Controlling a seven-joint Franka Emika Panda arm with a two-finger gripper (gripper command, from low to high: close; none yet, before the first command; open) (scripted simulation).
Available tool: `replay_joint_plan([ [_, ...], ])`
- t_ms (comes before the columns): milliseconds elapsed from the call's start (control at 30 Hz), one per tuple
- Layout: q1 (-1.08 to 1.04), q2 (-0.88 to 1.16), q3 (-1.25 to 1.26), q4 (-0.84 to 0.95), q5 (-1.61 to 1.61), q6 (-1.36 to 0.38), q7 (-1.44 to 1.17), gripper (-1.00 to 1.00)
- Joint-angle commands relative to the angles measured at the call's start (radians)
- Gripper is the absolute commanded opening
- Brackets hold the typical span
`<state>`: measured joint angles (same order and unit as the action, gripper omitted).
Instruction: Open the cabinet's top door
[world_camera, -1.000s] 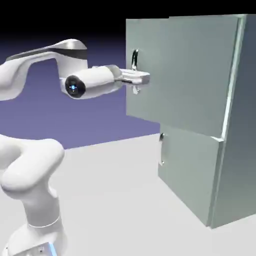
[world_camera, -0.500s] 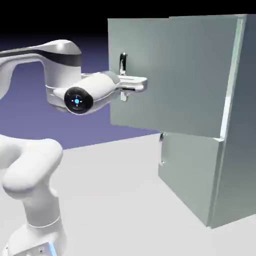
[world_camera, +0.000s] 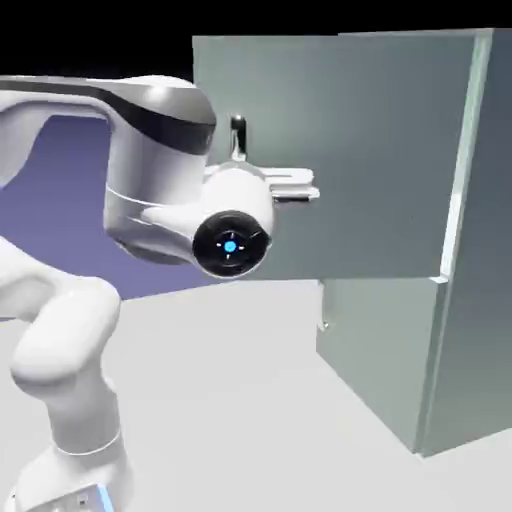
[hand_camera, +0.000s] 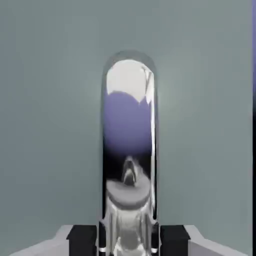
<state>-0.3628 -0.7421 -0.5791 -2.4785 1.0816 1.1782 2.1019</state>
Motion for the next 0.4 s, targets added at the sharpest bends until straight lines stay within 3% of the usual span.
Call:
replay_joint_plan([
  [0, 0.022, 0.036, -0.031, 0.035, -0.019, -0.039, -0.014, -1.00],
  [367, 0.251, 0.414, -0.338, 0.398, -0.114, -0.429, -0.186, -1.00],
])
